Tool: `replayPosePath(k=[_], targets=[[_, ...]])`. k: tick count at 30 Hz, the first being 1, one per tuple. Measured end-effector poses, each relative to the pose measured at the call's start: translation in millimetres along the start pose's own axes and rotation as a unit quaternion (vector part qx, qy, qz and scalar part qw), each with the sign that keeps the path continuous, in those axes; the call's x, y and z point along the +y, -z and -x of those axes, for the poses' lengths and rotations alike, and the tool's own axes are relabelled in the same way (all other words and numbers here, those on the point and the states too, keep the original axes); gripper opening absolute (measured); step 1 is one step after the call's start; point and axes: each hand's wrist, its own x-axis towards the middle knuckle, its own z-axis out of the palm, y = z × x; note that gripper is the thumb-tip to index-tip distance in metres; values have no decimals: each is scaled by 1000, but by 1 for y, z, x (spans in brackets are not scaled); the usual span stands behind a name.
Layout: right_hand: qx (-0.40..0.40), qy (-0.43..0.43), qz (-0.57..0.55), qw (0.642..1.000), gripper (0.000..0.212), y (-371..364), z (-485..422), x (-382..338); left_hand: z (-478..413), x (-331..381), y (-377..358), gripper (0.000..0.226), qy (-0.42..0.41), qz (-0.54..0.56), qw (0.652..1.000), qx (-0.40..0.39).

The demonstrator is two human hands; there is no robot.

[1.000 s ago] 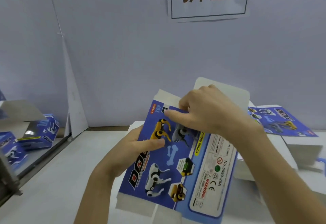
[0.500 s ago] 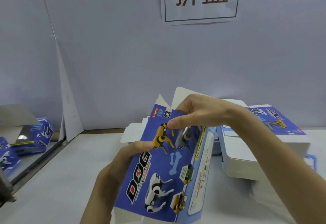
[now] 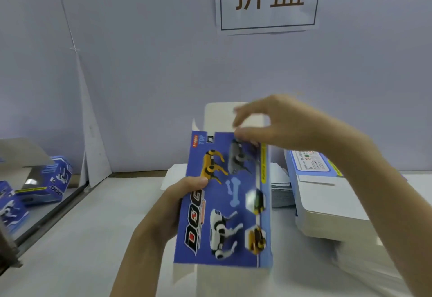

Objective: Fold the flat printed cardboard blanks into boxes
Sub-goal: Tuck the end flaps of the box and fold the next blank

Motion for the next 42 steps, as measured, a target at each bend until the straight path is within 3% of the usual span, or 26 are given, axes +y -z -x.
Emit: replayPosePath(k=[1, 3, 5, 6, 8, 12, 16, 20, 26, 32, 34, 37, 42], targets=[[101, -5, -32, 994, 24, -3, 8, 2, -5, 0, 1, 11, 4, 37, 998, 46], [223, -85, -132, 962, 47, -19, 27, 5, -4, -3, 4, 30, -17, 112, 992, 58], [152, -208, -243, 935, 79, -44, 47, 1, -1, -6, 7, 44, -61, 136, 987, 57], [81, -235, -301, 921, 80, -58, 55, -2, -1, -7, 5, 48, -77, 139, 986, 53], [-5, -220, -412, 884, 61, -81, 66, -6, -4, -6, -2, 55, -94, 106, 989, 49], [37, -223, -503, 834, 46, -100, 70, -1, -9, -5, -8, 73, -120, 31, 989, 82], [70, -226, -505, 830, 32, -103, 68, 11, -12, -8, -3, 101, -115, 8, 988, 106], [83, -245, -557, 789, 27, -103, 68, 20, -9, -13, 7, 72, -65, 71, 990, 107], [79, -282, -569, 769, 24, -104, 71, 32, -17, -16, 12, 40, -95, 30, 982, 159], [18, -232, -593, 771, 27, -97, 76, 47, -15, -17, 11, 42, -91, 27, 989, 116], [53, -246, -599, 760, 41, -97, 76, 47, -16, -17, 9, 41, -95, 15, 988, 118], [106, -252, -557, 785, 48, -101, 73, 46, -19, -18, 6, 39, -115, -12, 982, 146], [88, -239, -601, 758, 65, -106, 71, 42, -15, -16, 9, 45, -112, 12, 985, 133]])
